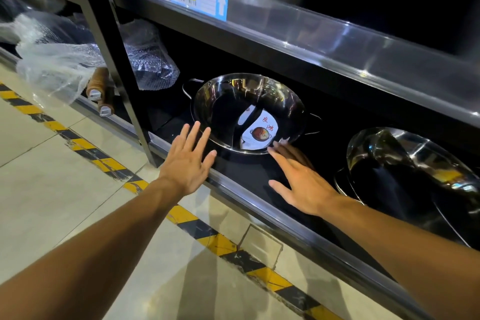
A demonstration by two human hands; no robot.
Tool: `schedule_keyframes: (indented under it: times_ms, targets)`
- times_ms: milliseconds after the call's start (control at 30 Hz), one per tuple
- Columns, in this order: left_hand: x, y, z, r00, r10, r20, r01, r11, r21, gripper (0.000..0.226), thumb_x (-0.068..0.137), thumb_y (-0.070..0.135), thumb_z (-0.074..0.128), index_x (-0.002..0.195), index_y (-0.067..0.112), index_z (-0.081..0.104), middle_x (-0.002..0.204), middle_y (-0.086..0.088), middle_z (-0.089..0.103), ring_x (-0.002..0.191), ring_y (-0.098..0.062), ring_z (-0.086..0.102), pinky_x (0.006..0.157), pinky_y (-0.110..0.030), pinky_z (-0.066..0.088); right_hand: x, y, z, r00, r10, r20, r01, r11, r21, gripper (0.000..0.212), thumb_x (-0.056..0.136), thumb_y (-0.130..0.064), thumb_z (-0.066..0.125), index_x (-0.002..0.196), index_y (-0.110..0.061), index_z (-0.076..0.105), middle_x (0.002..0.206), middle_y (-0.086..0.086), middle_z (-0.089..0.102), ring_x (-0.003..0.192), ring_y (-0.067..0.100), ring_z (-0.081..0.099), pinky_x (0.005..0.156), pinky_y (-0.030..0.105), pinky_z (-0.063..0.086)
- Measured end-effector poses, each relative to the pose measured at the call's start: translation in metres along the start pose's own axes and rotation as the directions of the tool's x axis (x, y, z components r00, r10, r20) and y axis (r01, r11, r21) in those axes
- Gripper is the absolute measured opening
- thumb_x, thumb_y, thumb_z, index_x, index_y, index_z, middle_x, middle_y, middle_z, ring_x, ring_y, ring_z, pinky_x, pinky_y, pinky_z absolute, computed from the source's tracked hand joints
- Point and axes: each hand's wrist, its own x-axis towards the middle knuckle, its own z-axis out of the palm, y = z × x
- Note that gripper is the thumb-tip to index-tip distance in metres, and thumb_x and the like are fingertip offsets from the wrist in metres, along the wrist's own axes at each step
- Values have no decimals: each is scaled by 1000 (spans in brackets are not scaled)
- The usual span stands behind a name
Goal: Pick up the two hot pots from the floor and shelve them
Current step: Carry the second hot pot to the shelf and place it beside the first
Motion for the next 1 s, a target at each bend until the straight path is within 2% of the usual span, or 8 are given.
schedule_keyframes:
  times_ms: [133,267,367,533,667,767,933,1000]
  targets:
    - [-19,1,8,974,217,-65,-220,975,-41,59,104,47,27,158,31,10,168,-1,1,154,-20,-7,125,-43,9,-2,2,12,998,65,18,-62,987,-149,84,98,-56,44,159,-32,-10,166,-3,-20,148,19,-32,125,44,2]
    - [-3,7,8,990,143,4,-142,988,-60,60,105,44,26,159,30,5,168,-2,-5,154,-22,-10,125,-44,9,8,6,14,991,123,51,-112,976,-188,87,98,-61,38,156,-31,-19,161,-3,-35,144,21,-39,124,46,-8]
    - [13,9,6,988,104,115,-110,992,54,61,104,45,16,158,26,-5,167,-3,-12,153,-26,-16,124,-46,6,16,3,16,987,149,64,-136,974,-181,91,97,-62,40,155,-28,-21,158,0,-39,143,22,-41,118,43,-17]
    - [11,13,0,983,58,172,-80,989,122,63,104,46,15,156,27,-16,165,-4,-21,152,-31,-17,125,-46,5,17,2,15,985,154,77,-139,975,-173,97,94,-62,47,156,-29,-20,158,-2,-40,142,20,-43,116,43,-17]
    - [8,24,-11,981,-66,183,47,993,107,64,103,49,15,156,30,-16,165,-5,-22,151,-33,-19,125,-46,2,12,-5,4,980,143,138,-142,990,-15,95,94,-55,55,157,-36,-13,160,-12,-34,144,12,-39,122,44,5]
    - [7,29,-18,985,-118,128,104,989,109,71,102,53,18,154,27,-23,163,-12,-25,151,-36,-18,124,-48,1,6,-9,-19,980,114,161,-136,982,129,93,95,-49,59,158,-40,-10,160,-20,-31,147,4,-30,121,37,7]
    - [1,61,-20,988,152,19,-154,980,129,67,102,51,23,159,26,-3,168,-4,-2,154,-30,-9,124,-45,4,-37,0,-61,994,93,58,-100,987,128,80,99,-43,54,160,-33,3,167,-16,-7,151,1,-15,126,35,9]
    - [-7,95,-13,990,143,14,-144,989,29,66,102,49,29,159,22,9,167,-7,9,154,-30,-3,124,-45,5,-71,9,-67,988,151,25,-153,979,134,75,100,-43,53,160,-32,9,168,-14,4,153,5,-6,125,38,15]
